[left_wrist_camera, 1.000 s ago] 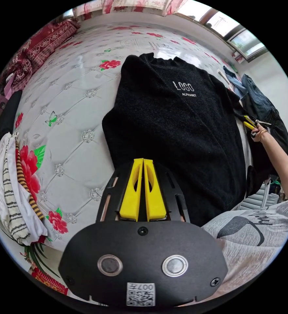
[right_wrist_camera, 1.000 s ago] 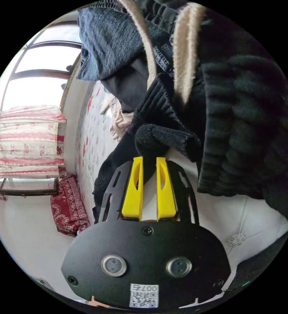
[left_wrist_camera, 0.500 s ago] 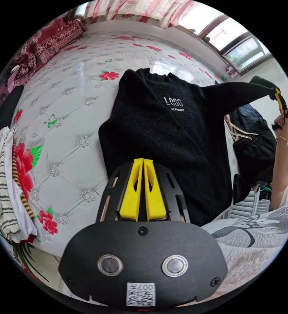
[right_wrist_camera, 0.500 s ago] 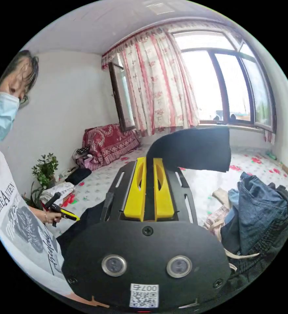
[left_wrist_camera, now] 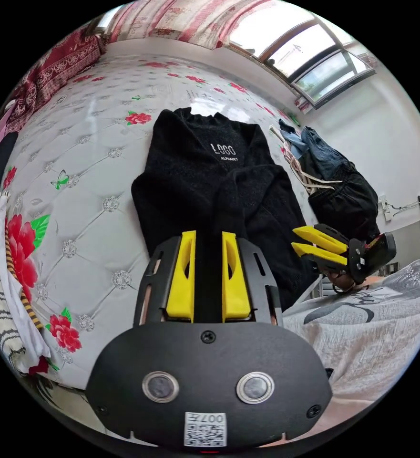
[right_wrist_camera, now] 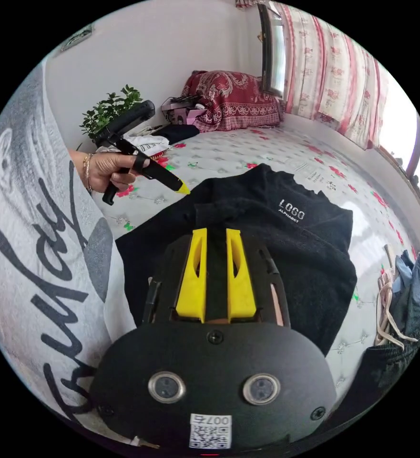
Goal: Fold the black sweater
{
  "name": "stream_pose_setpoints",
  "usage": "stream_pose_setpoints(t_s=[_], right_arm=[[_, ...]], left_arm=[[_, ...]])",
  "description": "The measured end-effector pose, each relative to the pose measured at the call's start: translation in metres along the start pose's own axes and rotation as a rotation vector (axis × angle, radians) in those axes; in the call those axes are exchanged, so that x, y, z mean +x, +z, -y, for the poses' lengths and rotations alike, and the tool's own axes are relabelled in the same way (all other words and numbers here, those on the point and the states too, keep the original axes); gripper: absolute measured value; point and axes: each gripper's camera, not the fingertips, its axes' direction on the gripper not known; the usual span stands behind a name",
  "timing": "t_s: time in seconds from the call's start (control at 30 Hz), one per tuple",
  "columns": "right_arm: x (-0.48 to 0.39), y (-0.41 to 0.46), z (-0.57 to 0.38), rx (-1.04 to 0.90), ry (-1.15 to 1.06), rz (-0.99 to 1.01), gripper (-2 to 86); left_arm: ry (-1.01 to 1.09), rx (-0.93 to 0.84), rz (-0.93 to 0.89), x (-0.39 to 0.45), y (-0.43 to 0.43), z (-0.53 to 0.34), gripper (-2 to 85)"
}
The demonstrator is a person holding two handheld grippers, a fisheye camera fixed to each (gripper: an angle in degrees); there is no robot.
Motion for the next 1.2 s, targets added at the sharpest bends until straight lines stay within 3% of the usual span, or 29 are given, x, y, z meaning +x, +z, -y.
stream_pose_setpoints(t_s=[0.17, 0.27, 0.4, 0.57, 0.63, 0.77, 0.83, 0.93, 1.03, 1.2], right_arm=[[0.097, 0.029, 0.004, -0.061, 0.104, -0.193, 7.8], [0.164, 0.052, 0.014, -0.131, 0.156, -0.259, 8.1], [0.228, 0.09, 0.028, -0.214, 0.207, -0.219, 7.7], [0.284, 0.128, 0.035, -0.301, 0.246, -0.164, 8.2], [0.297, 0.122, 0.035, -0.275, 0.254, -0.173, 8.4], [0.322, 0.117, 0.024, -0.256, 0.257, -0.116, 7.8], [0.333, 0.124, 0.019, -0.303, 0.27, -0.08, 7.3], [0.346, 0.128, 0.02, -0.326, 0.28, -0.035, 6.8], [0.35, 0.129, 0.034, -0.292, 0.253, -0.019, 6.5], [0.362, 0.163, 0.06, -0.307, 0.196, 0.011, 6.2]], left_arm=[[0.089, -0.028, -0.077, 0.012, 0.018, 0.037, 14.9], [0.175, -0.118, 0.016, 0.028, 0.05, 0.06, 16.4], [0.13, -0.233, 0.013, 0.023, 0.089, 0.082, 9.5], [0.245, -0.14, -0.127, 0.038, 0.048, 0.092, 6.0], [0.434, 0.006, -0.216, 0.068, -0.016, 0.087, 5.8], [0.723, -0.056, -0.156, 0.116, -0.05, 0.048, 6.2], [0.687, -0.195, -0.088, 0.115, -0.016, 0.02, 7.2], [0.545, -0.401, -0.176, 0.098, 0.038, -0.009, 8.9], [0.445, -0.422, -0.247, 0.091, 0.052, -0.025, 9.3], [0.278, -0.322, -0.174, 0.07, 0.062, -0.018, 7.9]])
